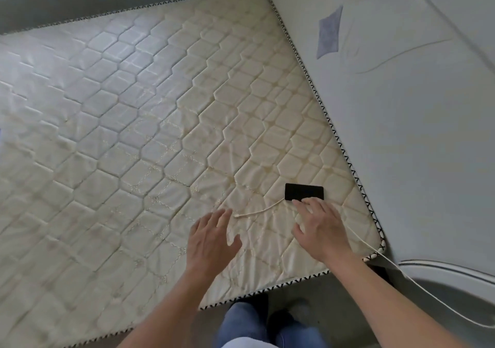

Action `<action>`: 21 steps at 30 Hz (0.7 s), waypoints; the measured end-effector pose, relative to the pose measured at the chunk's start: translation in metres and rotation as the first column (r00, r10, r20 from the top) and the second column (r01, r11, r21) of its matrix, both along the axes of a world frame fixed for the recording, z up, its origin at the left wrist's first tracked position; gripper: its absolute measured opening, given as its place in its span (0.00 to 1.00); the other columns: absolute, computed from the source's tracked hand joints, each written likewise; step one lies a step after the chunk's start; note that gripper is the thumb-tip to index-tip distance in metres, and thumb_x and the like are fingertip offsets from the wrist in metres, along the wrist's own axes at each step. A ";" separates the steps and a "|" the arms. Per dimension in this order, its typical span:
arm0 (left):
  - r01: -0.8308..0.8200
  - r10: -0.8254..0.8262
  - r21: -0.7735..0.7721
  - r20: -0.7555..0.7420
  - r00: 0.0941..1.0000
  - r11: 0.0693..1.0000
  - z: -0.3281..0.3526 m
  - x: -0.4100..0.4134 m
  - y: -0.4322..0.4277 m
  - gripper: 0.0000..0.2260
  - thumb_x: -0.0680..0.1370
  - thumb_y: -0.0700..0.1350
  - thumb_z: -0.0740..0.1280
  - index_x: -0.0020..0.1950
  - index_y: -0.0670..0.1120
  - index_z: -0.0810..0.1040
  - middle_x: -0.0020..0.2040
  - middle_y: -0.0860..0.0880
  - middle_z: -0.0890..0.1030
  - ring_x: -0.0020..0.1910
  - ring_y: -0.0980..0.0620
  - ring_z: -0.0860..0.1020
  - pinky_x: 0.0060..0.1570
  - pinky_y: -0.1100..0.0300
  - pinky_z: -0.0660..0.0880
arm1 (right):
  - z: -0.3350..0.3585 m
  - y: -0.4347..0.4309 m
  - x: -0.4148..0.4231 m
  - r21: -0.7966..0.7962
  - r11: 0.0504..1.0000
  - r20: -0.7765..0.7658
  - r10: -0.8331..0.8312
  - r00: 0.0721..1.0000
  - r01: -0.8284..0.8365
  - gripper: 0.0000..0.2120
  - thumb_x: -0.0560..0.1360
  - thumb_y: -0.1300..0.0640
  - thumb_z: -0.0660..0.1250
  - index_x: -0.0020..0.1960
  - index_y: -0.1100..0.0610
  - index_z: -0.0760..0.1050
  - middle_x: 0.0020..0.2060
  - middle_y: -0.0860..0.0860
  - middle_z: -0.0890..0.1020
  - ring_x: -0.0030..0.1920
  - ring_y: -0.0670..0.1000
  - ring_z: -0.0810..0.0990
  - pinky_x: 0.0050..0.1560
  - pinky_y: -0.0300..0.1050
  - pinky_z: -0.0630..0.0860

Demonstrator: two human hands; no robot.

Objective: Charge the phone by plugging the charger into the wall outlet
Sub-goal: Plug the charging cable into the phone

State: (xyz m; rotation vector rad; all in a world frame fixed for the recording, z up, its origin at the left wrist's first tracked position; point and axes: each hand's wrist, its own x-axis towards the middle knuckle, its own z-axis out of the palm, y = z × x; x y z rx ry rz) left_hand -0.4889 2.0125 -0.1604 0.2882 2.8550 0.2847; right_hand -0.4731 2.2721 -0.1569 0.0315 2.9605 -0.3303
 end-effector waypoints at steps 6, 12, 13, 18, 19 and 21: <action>0.020 -0.017 -0.030 0.112 0.994 0.999 -0.087 -0.042 -0.031 0.29 0.73 0.60 0.67 0.72 0.50 0.73 0.68 0.51 0.77 0.66 0.46 0.75 0.64 0.49 0.72 | -0.082 -0.031 -0.037 -0.014 0.997 0.091 0.071 0.993 -0.070 0.22 0.71 0.50 0.65 0.64 0.51 0.74 0.57 0.51 0.80 0.62 0.55 0.76 0.66 0.55 0.72; 0.131 -0.113 -0.071 0.209 0.971 0.989 -0.187 -0.067 -0.049 0.30 0.72 0.58 0.69 0.72 0.50 0.70 0.73 0.49 0.73 0.69 0.45 0.72 0.62 0.48 0.73 | -0.200 -0.057 -0.064 -0.068 0.989 0.143 0.143 0.979 -0.135 0.20 0.71 0.53 0.66 0.62 0.52 0.76 0.53 0.51 0.81 0.55 0.55 0.79 0.63 0.54 0.72; 0.156 -0.133 -0.085 0.227 0.965 0.984 -0.203 -0.071 -0.051 0.31 0.72 0.58 0.68 0.74 0.51 0.69 0.74 0.49 0.70 0.71 0.45 0.70 0.64 0.48 0.71 | -0.219 -0.060 -0.069 -0.078 0.987 0.157 0.154 0.976 -0.143 0.19 0.71 0.53 0.66 0.62 0.53 0.76 0.52 0.52 0.81 0.54 0.55 0.79 0.62 0.55 0.73; 0.213 -0.176 -0.097 0.300 0.937 0.972 -0.270 -0.075 -0.058 0.35 0.74 0.62 0.66 0.79 0.56 0.60 0.81 0.50 0.58 0.77 0.45 0.60 0.69 0.47 0.65 | -0.290 -0.075 -0.086 -0.112 0.974 0.145 0.210 0.967 -0.195 0.13 0.69 0.55 0.72 0.53 0.53 0.79 0.47 0.52 0.81 0.47 0.56 0.80 0.52 0.52 0.76; 0.223 -0.184 -0.095 0.310 0.933 0.970 -0.281 -0.075 -0.060 0.36 0.74 0.63 0.66 0.79 0.56 0.59 0.81 0.50 0.56 0.78 0.45 0.58 0.70 0.47 0.65 | -0.302 -0.079 -0.088 -0.112 0.970 0.136 0.230 0.964 -0.216 0.12 0.69 0.55 0.73 0.52 0.53 0.79 0.46 0.52 0.81 0.46 0.56 0.79 0.51 0.51 0.76; 0.231 -0.194 -0.084 0.311 0.930 0.969 -0.296 -0.076 -0.064 0.37 0.73 0.63 0.68 0.79 0.57 0.59 0.81 0.50 0.55 0.79 0.46 0.57 0.70 0.47 0.65 | -0.321 -0.089 -0.089 -0.115 0.959 0.157 0.276 0.948 -0.260 0.13 0.70 0.51 0.72 0.54 0.52 0.78 0.47 0.51 0.80 0.48 0.55 0.78 0.54 0.51 0.74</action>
